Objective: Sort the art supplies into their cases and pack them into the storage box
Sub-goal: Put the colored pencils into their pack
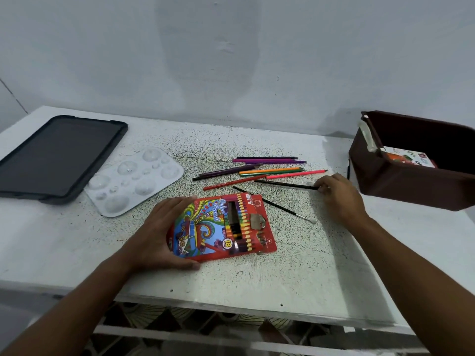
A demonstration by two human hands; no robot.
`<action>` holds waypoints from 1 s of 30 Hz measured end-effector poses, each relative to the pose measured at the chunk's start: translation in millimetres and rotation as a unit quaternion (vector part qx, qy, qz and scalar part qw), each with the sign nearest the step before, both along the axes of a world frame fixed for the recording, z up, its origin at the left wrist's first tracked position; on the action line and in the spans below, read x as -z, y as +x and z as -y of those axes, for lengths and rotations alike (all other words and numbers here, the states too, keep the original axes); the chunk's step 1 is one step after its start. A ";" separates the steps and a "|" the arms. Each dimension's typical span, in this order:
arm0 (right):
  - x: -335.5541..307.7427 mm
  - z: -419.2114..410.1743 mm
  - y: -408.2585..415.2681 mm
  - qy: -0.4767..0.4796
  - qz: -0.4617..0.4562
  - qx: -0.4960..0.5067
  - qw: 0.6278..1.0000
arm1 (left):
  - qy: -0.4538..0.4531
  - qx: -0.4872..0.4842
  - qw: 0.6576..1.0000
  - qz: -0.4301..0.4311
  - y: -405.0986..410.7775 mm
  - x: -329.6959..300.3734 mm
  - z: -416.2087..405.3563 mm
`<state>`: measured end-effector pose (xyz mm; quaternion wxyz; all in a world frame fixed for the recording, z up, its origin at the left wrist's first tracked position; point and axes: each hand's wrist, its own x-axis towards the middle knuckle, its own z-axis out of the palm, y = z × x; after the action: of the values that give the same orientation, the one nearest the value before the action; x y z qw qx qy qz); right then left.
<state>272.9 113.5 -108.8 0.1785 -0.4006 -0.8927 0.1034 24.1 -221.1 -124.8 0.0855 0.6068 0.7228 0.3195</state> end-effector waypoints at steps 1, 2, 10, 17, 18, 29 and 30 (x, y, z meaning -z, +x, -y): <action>-0.7 -0.9 5.3 0.001 -0.010 -0.003 1.000 | -0.001 0.000 1.000 0.000 -0.3 0.6 0.2; -1.0 -1.7 10.9 0.005 -0.011 -0.012 1.000 | -0.001 0.000 1.000 -0.001 -0.8 1.4 -0.2; -1.1 37.1 10.4 0.043 0.029 -0.142 0.988 | 0.001 -0.007 1.000 0.010 -0.4 1.6 -0.5; 7.4 87.2 -32.6 0.004 -0.014 -0.273 0.962 | -0.018 -0.034 0.999 -0.002 -3.1 5.7 0.9; 9.8 92.4 -38.1 -0.003 -0.018 -0.286 0.958 | -0.017 -0.034 0.999 0.002 -3.0 5.3 1.8; -9.3 78.0 -65.8 -0.100 -0.040 -0.220 0.970 | 0.001 -0.013 0.999 0.046 -8.1 0.9 3.2; -9.6 69.2 -71.5 -0.077 -0.034 -0.192 0.978 | 0.001 -0.013 0.999 0.044 -9.3 1.2 2.8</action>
<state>201.4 44.3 -99.2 0.1540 -0.2306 -0.9359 0.2173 14.8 -223.9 -126.0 0.1127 0.5827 0.7256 0.3481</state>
